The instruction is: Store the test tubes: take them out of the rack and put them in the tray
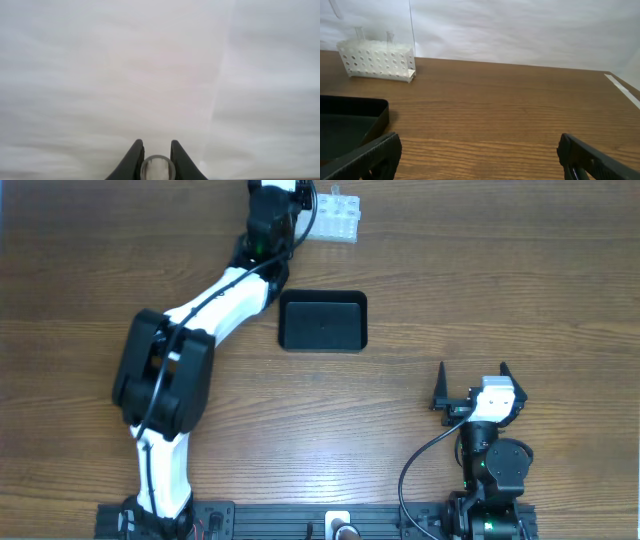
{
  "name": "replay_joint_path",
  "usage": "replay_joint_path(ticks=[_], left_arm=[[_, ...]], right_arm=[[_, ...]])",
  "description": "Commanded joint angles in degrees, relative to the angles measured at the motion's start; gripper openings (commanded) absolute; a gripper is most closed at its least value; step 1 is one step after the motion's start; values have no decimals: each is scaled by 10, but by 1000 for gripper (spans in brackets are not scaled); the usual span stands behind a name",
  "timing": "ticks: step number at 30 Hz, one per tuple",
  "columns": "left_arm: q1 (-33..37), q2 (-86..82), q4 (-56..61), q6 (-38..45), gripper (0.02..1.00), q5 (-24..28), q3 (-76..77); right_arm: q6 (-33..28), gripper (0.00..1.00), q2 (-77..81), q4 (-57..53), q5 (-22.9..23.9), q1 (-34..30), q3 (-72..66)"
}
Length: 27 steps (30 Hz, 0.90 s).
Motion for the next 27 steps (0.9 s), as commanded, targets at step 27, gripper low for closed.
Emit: replay_joint_path(ticks=[27], left_arm=[[-97, -202, -651, -169, 40, -10, 11]], right_arm=[[-1, 993, -4, -2, -1, -2, -3]])
